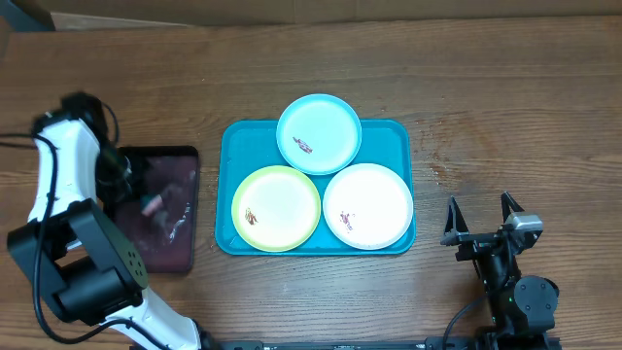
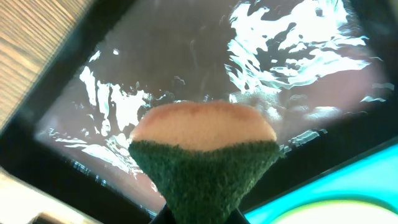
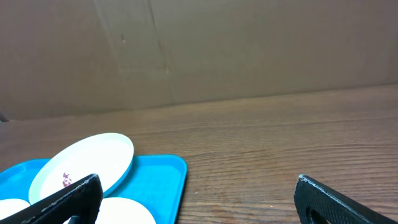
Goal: Clean dirty plates on tray and stack at the side
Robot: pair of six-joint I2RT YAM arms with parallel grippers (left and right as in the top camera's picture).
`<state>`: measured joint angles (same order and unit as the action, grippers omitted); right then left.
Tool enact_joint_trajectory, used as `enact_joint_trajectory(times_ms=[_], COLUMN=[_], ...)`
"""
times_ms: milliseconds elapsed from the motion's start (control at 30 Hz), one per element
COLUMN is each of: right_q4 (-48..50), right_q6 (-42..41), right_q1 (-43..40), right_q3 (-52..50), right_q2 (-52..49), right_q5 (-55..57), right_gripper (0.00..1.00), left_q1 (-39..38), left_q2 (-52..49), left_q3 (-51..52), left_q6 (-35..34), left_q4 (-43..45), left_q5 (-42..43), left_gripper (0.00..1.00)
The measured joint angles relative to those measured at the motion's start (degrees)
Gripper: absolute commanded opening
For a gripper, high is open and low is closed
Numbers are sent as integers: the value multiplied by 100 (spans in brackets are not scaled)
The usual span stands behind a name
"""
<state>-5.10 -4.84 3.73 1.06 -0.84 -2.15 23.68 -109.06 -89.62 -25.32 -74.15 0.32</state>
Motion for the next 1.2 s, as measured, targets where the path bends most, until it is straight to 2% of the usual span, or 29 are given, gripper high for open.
enact_joint_trajectory(times_ms=[133, 300, 500, 667, 767, 1000, 1100, 1200], right_q4=[0, 0, -2, -2, -4, -4, 0, -2], right_q6=[-2, 0, 0, 0, -4, -2, -2, -2], right_q1=[2, 2, 0, 2, 0, 0, 2, 0], right_q3=[0, 0, 0, 0, 0, 0, 0, 0], right_q2=[0, 0, 0, 0, 0, 0, 0, 0], right_q5=[2, 2, 2, 2, 0, 2, -2, 2], right_gripper=[100, 100, 100, 100, 100, 100, 100, 100], left_q1=[0, -2, -72, -83, -76, -76, -79, -85], left_q2=[2, 20, 26, -4, -4, 72, 310, 476], left_q3=[-894, -1106, 83, 378, -37, -1967, -2096, -1746], left_q6=[-2, -2, -2, -2, 22, 350, 431, 428], left_q4=[-544, -514, 597, 317, -216, -1211, -1268, -966], left_q5=[122, 120, 66, 251, 313, 376, 280, 61], left_gripper=[4, 4, 4, 4, 4, 4, 4, 4])
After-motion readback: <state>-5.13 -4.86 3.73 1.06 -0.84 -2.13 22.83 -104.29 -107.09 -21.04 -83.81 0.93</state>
